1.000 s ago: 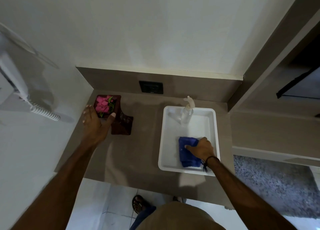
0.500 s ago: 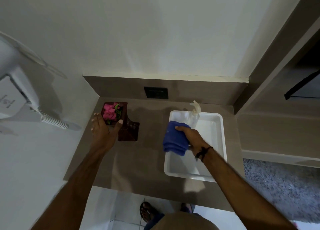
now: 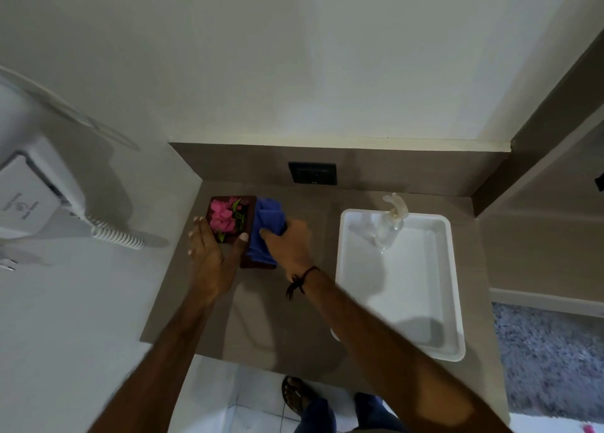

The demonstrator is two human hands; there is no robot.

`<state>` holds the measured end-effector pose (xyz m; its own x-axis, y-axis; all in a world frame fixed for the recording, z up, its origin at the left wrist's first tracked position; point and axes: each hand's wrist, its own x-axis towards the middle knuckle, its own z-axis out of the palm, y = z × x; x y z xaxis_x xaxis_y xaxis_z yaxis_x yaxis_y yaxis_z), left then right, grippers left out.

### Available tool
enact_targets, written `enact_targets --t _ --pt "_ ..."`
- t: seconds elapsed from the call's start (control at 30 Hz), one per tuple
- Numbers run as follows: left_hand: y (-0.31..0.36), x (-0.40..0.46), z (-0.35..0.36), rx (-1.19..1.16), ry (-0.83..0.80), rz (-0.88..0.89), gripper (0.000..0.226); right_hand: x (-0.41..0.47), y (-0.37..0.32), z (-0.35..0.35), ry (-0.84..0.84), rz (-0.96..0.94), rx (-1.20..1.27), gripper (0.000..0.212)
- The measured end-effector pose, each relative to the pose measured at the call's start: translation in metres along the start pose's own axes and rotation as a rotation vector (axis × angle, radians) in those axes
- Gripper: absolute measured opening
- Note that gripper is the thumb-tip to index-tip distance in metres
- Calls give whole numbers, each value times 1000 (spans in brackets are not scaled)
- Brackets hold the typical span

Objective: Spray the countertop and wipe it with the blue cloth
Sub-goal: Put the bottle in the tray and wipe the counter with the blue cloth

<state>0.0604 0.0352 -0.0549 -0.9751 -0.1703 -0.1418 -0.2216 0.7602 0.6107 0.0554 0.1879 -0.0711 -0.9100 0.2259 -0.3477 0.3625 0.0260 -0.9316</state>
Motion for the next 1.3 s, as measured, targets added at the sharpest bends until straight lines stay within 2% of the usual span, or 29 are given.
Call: enact_targets --t 0.07,0.2,0.3,0.4,0.53,0.67,0.83,0.93,1.0,1.1,1.2,1.3 --pt "-6 2 1 -1 -9 16 115 2 15 9 -10 -4 -110 13" --pt "-13 4 3 15 -14 61 111 20 42 13 -82 54 -381 12" --pt "-15 3 5 34 -14 67 110 44 51 -4 8 100 -560 23" --pt "-17 5 6 38 -15 66 111 56 51 -4 75 104 -596 24" --pt "-19 7 9 43 -23 56 115 39 53 16 14 158 -487 15" --pt "-20 8 9 33 -16 58 116 27 49 19 -3 198 -333 17" --pt "-19 8 10 9 -2 56 117 15 8 14 -13 163 131 10" --pt "-16 6 10 -12 6 46 118 6 2 2 -33 113 295 24" --pt "-15 6 10 -10 10 45 118 1 9 0 -14 -6 178 25" --pt "-15 6 9 1 10 38 117 -1 27 8 -4 -92 -169 11" --pt "-14 3 8 0 3 19 117 10 46 16 -30 65 -443 19" --pt "-13 1 9 1 -1 26 118 19 42 18 -29 142 -412 19"
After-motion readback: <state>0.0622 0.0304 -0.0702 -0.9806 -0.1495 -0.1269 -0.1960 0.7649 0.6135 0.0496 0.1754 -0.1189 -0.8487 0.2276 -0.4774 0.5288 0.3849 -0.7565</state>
